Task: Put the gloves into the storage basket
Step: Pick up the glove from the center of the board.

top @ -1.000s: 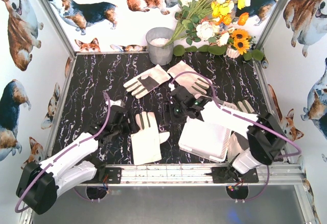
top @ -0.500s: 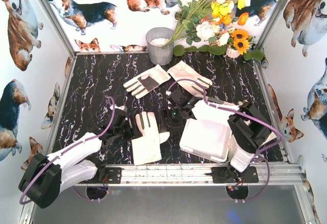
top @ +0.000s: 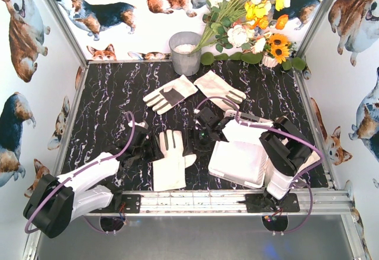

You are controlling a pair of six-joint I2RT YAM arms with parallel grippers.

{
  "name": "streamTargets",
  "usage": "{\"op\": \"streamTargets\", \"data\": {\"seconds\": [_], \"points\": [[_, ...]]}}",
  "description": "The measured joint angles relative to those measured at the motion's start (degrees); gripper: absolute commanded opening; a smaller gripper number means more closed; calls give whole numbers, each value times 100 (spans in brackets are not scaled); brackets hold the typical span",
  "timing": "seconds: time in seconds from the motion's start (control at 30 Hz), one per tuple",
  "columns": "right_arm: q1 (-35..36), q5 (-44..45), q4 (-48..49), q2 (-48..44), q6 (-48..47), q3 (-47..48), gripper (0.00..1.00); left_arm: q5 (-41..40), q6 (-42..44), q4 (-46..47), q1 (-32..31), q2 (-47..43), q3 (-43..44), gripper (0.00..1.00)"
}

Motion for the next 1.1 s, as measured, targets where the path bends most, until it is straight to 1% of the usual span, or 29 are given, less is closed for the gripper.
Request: {"op": "streamTargets", "data": {"seconds": [0.1, 0.23, 0.47, 0.5, 0.67, 0.73, 1.1], "points": [[-2, -173, 267, 4, 175, -116, 65, -17, -11, 4, 9, 0, -13, 43], [4, -310, 485, 42, 341, -175, 65, -44, -37, 31, 17, -2, -48, 33], [94, -442, 752, 142, 511, -179, 65, -48, -63, 105, 26, -13, -127, 30], [109, -446, 787, 153, 538, -179, 61, -50, -66, 109, 26, -20, -131, 30], [153, -476, 916, 236, 619, -179, 53, -55, -74, 118, 26, -42, -149, 29], [173, -483, 964, 269, 629, -179, 49, -57, -76, 122, 28, -44, -153, 29], [273, -476, 1147, 391, 732, -245, 19, -57, -79, 122, 28, -52, -157, 28]]}}
